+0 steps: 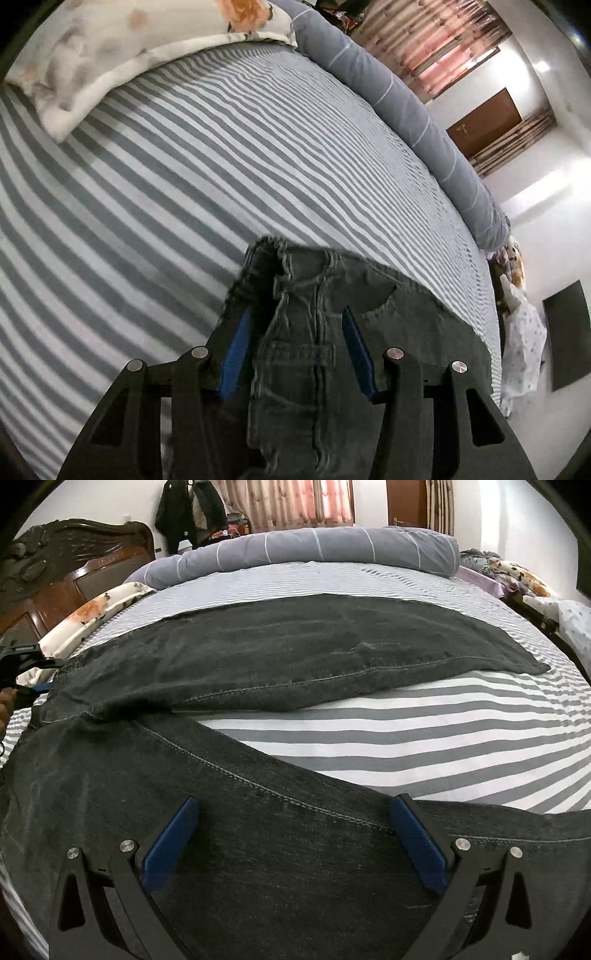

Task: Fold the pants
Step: 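Lower the left tool onto the jeans waistband and close it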

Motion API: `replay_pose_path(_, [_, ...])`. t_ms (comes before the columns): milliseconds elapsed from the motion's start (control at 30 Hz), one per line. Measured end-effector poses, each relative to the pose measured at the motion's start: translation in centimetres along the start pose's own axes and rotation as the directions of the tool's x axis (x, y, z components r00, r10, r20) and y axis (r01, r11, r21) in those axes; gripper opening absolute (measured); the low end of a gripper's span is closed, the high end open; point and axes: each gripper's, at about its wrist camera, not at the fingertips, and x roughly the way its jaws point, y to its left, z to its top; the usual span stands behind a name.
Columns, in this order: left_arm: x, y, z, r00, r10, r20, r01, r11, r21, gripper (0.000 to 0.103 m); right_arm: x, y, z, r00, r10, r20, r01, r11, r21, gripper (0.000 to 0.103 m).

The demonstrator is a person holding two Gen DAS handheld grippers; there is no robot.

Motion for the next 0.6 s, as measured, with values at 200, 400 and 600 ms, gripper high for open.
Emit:
replay_pose_path(200, [1.2, -0.8, 1.5, 0.999, -0.045, -0.001, 0.045, 0.999, -0.006, 0.034, 0.0, -0.1, -0.1, 1.0, 0.008, -0.008, -0.008, 1.0, 0.002, 0.103])
replay_pose_path(400, [1.3, -1.7, 0.7, 0.996, -0.085, -0.014, 0.086, 0.995, 0.044, 0.025, 0.1, -0.2, -0.1, 1.0, 0.015, -0.008, -0.015, 1.0, 0.006, 0.103])
replay_pose_path(600, [3.0, -0.6, 1.1, 0.998, -0.058, -0.013, 0.058, 0.998, -0.007, 0.025, 0.0, -0.3, -0.2, 1.0, 0.014, -0.007, -0.014, 1.0, 0.006, 0.103])
